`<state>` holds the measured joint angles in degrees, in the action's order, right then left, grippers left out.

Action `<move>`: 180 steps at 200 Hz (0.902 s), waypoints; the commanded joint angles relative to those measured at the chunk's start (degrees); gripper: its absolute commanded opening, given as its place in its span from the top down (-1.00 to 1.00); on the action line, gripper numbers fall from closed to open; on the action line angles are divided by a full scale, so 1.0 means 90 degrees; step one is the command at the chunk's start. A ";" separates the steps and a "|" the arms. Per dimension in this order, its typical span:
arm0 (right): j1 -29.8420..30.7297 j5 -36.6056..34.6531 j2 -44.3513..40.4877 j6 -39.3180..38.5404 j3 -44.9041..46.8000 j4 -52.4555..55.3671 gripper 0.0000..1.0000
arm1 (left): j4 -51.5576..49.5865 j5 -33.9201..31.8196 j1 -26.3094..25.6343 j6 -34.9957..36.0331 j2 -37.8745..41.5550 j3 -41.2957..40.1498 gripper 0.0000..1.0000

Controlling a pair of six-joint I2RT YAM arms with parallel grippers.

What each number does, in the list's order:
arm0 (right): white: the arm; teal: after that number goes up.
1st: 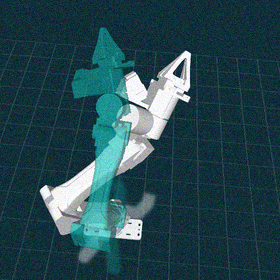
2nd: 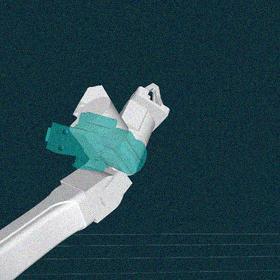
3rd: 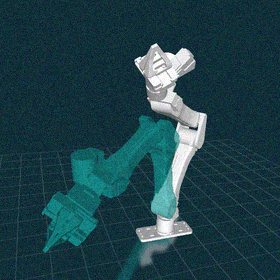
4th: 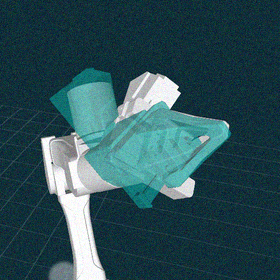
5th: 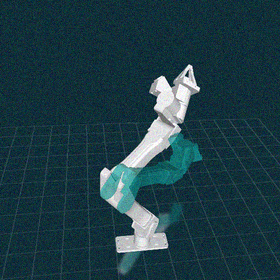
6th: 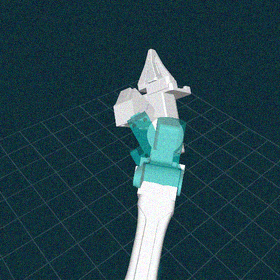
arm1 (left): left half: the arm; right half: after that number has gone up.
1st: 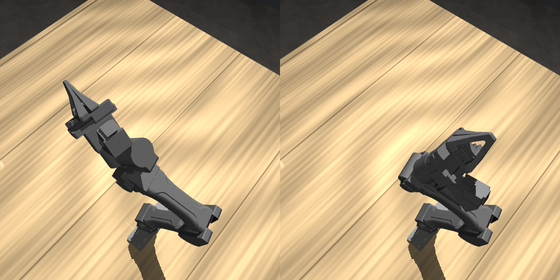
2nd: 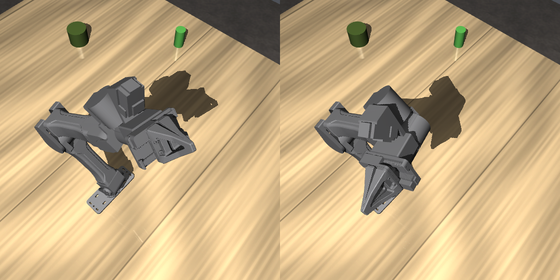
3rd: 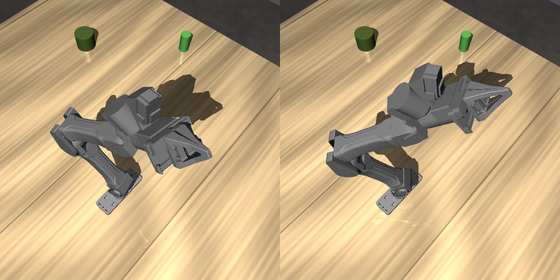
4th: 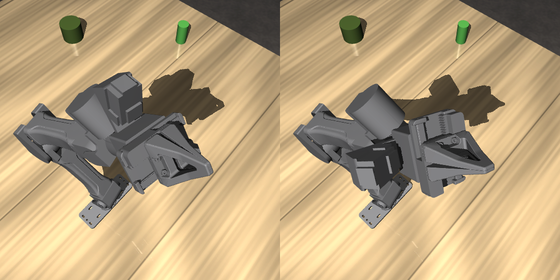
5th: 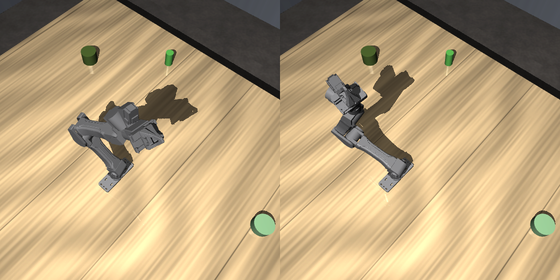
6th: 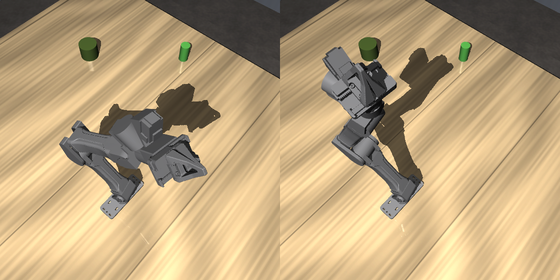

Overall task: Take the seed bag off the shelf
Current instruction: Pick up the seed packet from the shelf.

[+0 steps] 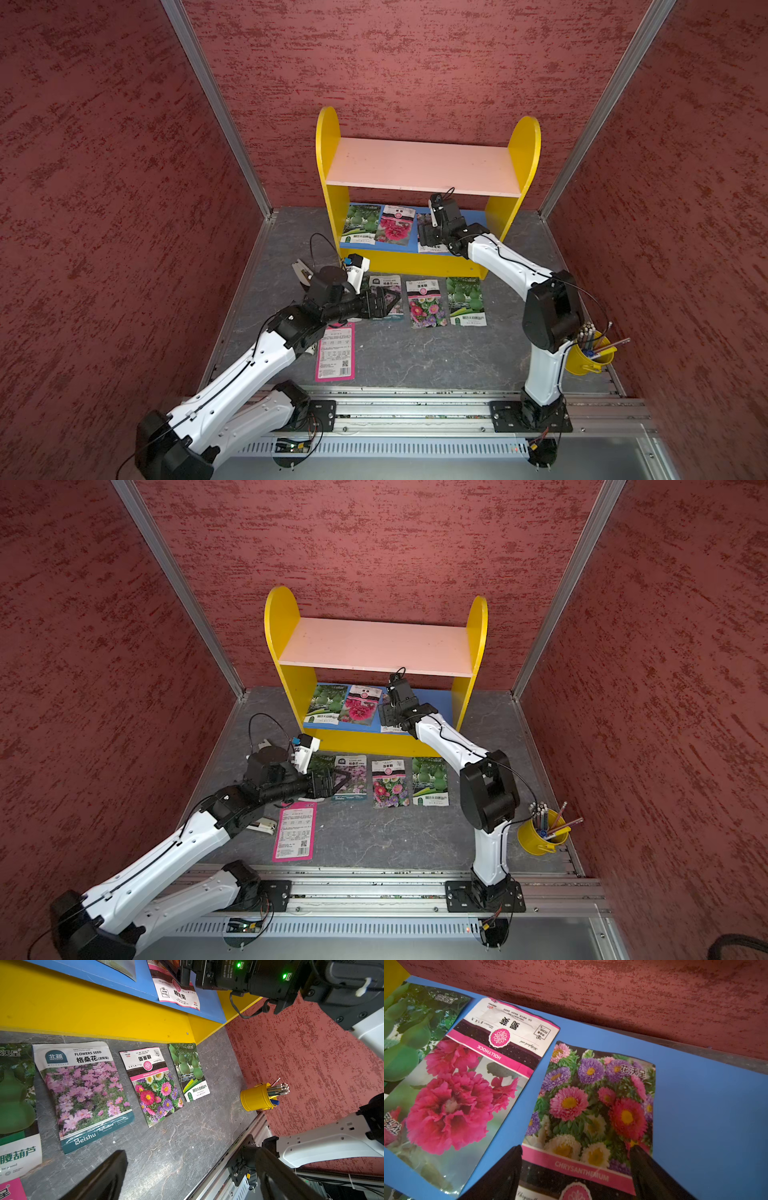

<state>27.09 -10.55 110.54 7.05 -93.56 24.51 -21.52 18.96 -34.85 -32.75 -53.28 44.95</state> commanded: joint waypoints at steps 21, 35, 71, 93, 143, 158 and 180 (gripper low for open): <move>-0.0071 0.0138 -0.0422 0.0027 0.0690 -0.0120 -0.69 | 0.0228 -0.0076 -0.0053 -0.0016 -0.0003 -0.0053 -0.99; -0.0074 0.0103 -0.0537 0.0046 0.0910 -0.0194 -0.69 | 0.0233 -0.0065 -0.0049 -0.0023 -0.0018 -0.0057 -0.99; -0.0066 0.0152 -0.0901 0.0199 0.1476 -0.0377 -0.68 | 0.0262 -0.0075 -0.0053 -0.0038 -0.0005 -0.0070 -0.99; -0.0027 0.0163 -0.1085 0.0260 0.1674 -0.0460 -0.68 | 0.0281 -0.0080 -0.0053 -0.0040 -0.0027 -0.0061 -0.99; -0.0012 0.0207 -0.1497 0.0179 0.1661 -0.0546 -0.68 | 0.0216 -0.0123 -0.0053 0.0021 -0.0059 0.0014 -0.99; -0.0012 0.0269 -0.1733 0.0140 0.1682 -0.0529 -0.68 | 0.0204 -0.0125 -0.0051 0.0035 -0.0063 0.0047 -0.99; -0.0013 0.0439 -0.2131 0.0215 0.1756 -0.0396 -0.69 | 0.0175 -0.0133 -0.0053 0.0089 -0.0085 0.0084 -0.99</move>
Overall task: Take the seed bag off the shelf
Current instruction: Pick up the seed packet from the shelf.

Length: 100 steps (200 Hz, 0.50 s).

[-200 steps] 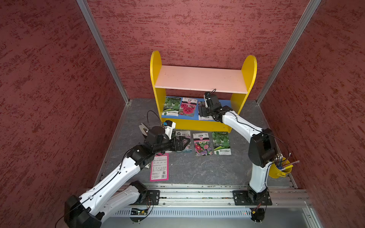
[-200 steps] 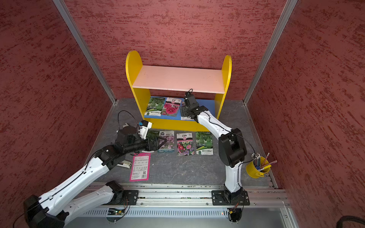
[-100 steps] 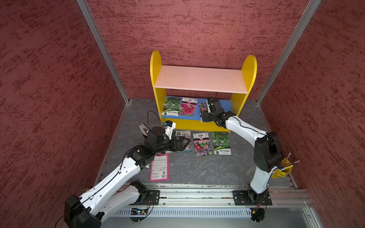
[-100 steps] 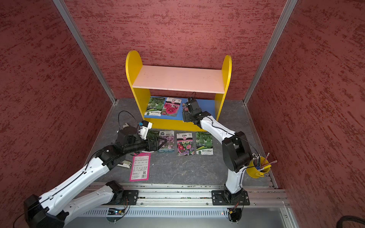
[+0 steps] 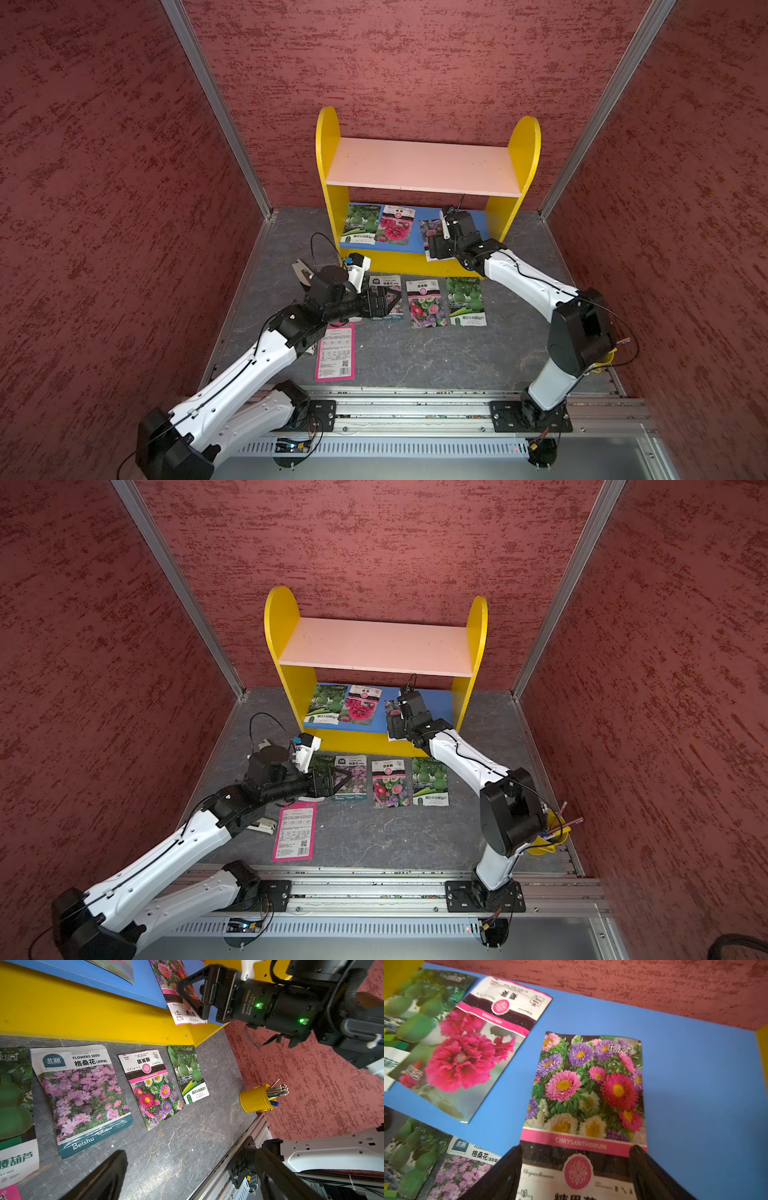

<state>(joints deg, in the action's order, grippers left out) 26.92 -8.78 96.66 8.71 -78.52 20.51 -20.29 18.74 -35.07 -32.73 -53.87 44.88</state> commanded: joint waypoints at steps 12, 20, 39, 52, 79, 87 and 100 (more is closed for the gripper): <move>-0.0005 0.0349 -0.0792 0.0135 0.0148 0.0155 -0.68 | 0.0038 -0.0110 -0.0029 0.0111 -0.0036 0.0120 -0.99; -0.0019 0.0428 -0.0925 0.0227 0.0194 0.0250 -0.69 | 0.0050 -0.0100 -0.0029 0.0138 -0.0046 0.0135 -0.99; -0.0042 0.0601 -0.1291 0.0546 0.0466 0.0294 -0.65 | 0.0094 -0.0058 -0.0019 0.0179 -0.0122 0.0167 -0.99; -0.0082 0.0710 -0.1433 0.0805 0.0698 0.0300 -0.63 | 0.0118 -0.0010 -0.0009 0.0189 -0.0194 0.0197 -0.99; -0.0235 0.0962 -0.1961 0.1417 0.1368 0.0008 -0.57 | 0.0238 0.0056 -0.0008 0.0132 -0.0231 0.0159 -0.99; -0.0322 0.1169 -0.2061 0.1619 0.1592 -0.0166 -0.56 | 0.0248 0.0066 -0.0008 0.0108 -0.0207 0.0133 -1.00; -0.0469 0.1461 -0.2168 0.1909 0.1915 -0.0453 -0.53 | 0.0282 0.0076 -0.0009 0.0092 -0.0171 0.0077 -0.99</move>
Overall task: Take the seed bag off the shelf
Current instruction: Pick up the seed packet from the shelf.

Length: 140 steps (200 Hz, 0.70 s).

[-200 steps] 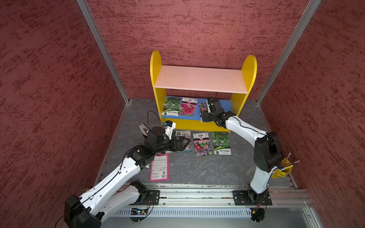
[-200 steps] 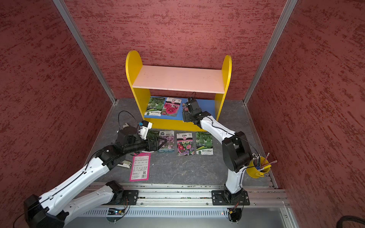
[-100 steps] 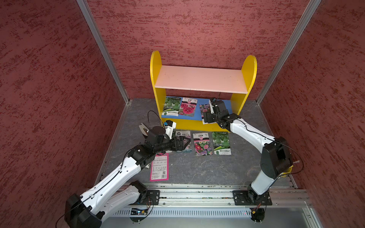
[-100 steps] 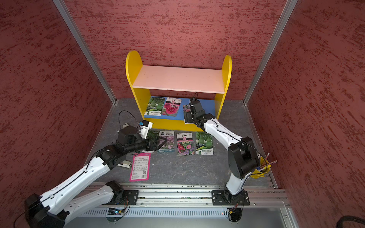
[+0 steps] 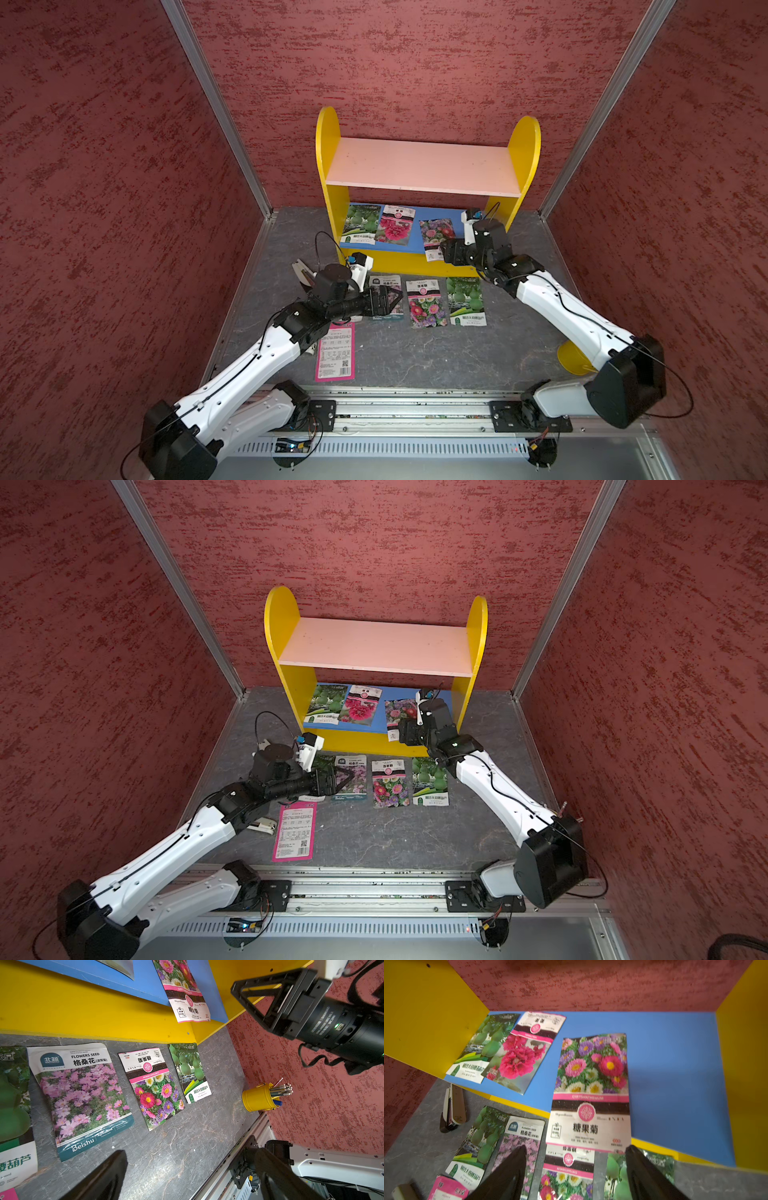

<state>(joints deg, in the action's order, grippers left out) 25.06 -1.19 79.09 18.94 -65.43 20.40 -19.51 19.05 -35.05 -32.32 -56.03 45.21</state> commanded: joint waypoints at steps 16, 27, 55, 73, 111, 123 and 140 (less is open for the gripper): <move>-0.0399 0.1010 -0.0251 0.1091 0.0756 -0.0770 -0.51 | 0.0195 0.0061 -0.0013 0.0016 0.0106 -0.0002 -0.99; -0.0487 0.1255 -0.0254 0.1313 0.0956 -0.1033 -0.50 | 0.0209 0.0061 -0.0008 -0.0009 0.0132 -0.0039 -0.99; -0.0631 0.1491 -0.0256 0.1769 0.1333 -0.1509 -0.46 | 0.0205 0.0055 -0.0006 -0.0032 0.0195 -0.0096 -0.99; -0.0722 0.1581 -0.0178 0.1969 0.1471 -0.1730 -0.44 | 0.0190 0.0042 -0.0011 -0.0043 0.0228 -0.0120 -0.99; -0.1012 0.2045 0.0196 0.2463 0.1685 -0.2546 -0.43 | 0.0184 0.0042 -0.0006 -0.0085 0.0237 -0.0150 -0.99; -0.1066 0.2167 0.0332 0.2586 0.1703 -0.2792 -0.42 | 0.0176 0.0037 -0.0006 -0.0089 0.0248 -0.0153 -0.99; -0.1121 0.2268 0.0451 0.2662 0.1640 -0.2907 -0.42 | 0.0142 0.0022 -0.0006 -0.0082 0.0270 -0.0159 -0.99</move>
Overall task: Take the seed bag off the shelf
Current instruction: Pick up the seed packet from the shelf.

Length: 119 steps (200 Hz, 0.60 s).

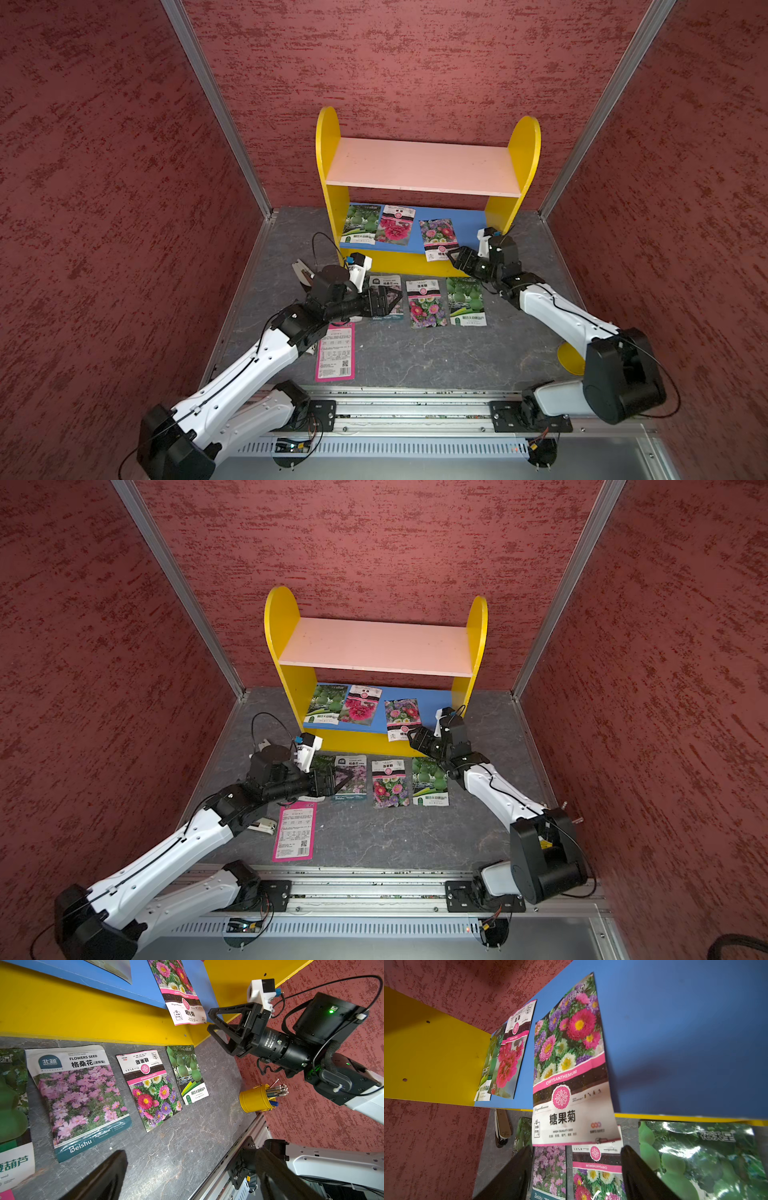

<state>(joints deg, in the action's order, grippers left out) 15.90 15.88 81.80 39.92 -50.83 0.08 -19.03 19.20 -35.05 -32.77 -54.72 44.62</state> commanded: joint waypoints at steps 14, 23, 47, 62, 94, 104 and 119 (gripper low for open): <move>-0.0118 0.0388 0.0371 0.0402 0.0012 -0.0744 -0.42 | 0.0055 -0.0005 -0.0002 -0.0039 0.0151 -0.0089 -0.99; -0.0127 0.0408 0.0419 0.0421 0.0004 -0.0797 -0.41 | 0.0035 -0.0014 0.0003 -0.0035 0.0156 -0.0095 -0.99; -0.0158 0.0461 0.0607 0.0466 -0.0032 -0.0943 -0.40 | 0.0023 0.0003 0.0037 -0.0024 0.0145 -0.0086 -0.99; -0.0181 0.0514 0.0719 0.0493 -0.0048 -0.1019 -0.34 | 0.0027 0.0005 0.0039 -0.0022 0.0128 -0.0070 -0.99; -0.0218 0.0577 0.0799 0.0565 -0.0018 -0.1177 -0.08 | 0.0024 0.0015 0.0056 -0.0011 0.0106 -0.0033 -0.99; -0.0239 0.0574 0.0772 0.0566 -0.0009 -0.1194 -0.02 | 0.0015 0.0027 0.0076 -0.0011 0.0097 -0.0022 -0.99; -0.0263 0.0587 0.0734 0.0554 0.0003 -0.1190 0.07 | 0.0025 0.0044 0.0078 -0.0011 0.0079 -0.0026 -0.99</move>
<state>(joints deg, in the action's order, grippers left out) 14.28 20.23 88.95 44.77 -50.81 -8.16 -19.09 19.20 -34.68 -32.77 -54.04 44.40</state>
